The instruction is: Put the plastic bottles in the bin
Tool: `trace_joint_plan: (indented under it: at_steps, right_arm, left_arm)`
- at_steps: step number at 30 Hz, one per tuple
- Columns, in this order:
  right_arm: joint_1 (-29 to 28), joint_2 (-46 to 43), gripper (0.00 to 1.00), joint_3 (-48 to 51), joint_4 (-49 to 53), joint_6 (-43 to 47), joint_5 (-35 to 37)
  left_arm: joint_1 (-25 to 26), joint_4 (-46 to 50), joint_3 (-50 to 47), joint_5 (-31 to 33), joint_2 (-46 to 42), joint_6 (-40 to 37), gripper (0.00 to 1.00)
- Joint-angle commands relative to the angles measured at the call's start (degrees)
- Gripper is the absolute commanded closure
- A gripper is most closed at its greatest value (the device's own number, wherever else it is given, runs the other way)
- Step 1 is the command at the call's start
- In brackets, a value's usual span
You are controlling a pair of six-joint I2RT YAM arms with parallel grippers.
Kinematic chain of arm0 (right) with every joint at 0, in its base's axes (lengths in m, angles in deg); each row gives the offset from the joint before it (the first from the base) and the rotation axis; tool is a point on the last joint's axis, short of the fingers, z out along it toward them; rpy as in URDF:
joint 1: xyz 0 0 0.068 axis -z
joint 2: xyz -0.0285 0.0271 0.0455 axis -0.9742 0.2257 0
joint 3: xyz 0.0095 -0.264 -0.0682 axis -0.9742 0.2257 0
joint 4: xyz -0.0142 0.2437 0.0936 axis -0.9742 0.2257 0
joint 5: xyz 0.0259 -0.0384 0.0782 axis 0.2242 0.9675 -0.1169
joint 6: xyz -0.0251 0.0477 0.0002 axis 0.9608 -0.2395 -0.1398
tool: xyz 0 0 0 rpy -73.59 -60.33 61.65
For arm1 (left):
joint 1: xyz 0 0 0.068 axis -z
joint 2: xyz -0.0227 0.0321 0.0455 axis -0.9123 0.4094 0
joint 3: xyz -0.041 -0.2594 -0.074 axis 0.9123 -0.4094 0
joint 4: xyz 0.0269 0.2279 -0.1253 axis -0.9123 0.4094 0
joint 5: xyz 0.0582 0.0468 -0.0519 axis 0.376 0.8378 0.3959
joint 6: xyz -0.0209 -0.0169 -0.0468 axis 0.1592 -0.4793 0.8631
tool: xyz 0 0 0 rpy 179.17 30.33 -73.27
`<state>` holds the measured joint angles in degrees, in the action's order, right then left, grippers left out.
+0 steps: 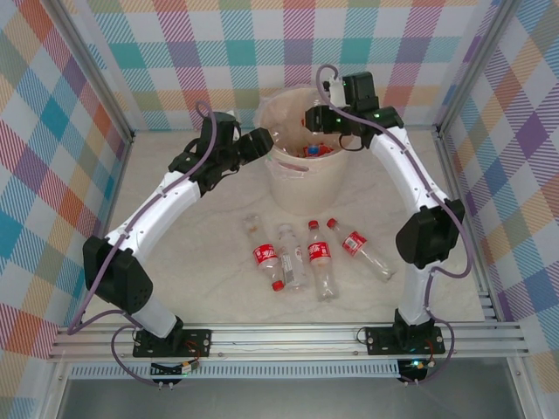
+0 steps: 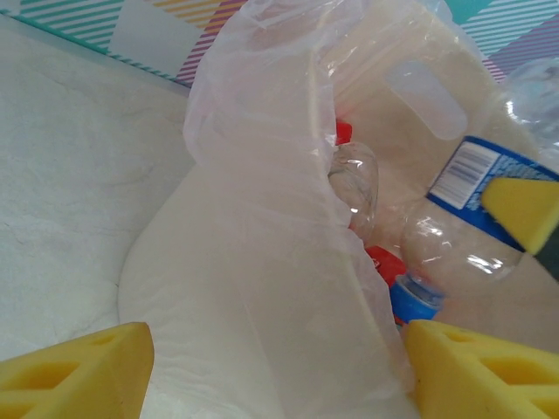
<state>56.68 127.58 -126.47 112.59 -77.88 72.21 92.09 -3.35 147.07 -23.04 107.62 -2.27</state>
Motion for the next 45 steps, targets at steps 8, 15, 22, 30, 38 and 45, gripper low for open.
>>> trace_joint_plan:
  at_steps: [8,15,22,30,38,45]
  right_arm:
    - [-0.09,2.05,0.41,4.87,-2.97,1.96,-2.34]
    - [-0.08,2.21,0.26,2.93,-1.06,2.89,-2.68]
    - [-0.03,0.82,0.15,-3.55,3.77,4.00,-4.58]
    - [0.14,-5.44,0.11,-7.93,10.75,4.83,-5.31]
    - [3.98,-26.26,0.13,12.93,13.74,0.09,2.92]
    - [9.24,-40.45,0.14,36.15,22.45,-4.91,7.67]
  left_arm:
    - [0.55,3.23,-1.79,2.94,0.23,0.32,0.28]
    - [0.71,3.59,-1.28,3.19,0.41,0.71,0.29]
    - [0.81,4.67,-0.72,3.94,0.36,0.39,0.29]
    - [0.81,4.86,-0.37,4.30,0.06,0.02,0.29]
    - [0.77,4.37,-1.68,5.68,-2.22,-0.99,0.29]
    - [0.55,4.34,-1.43,3.81,-1.53,-1.93,0.29]
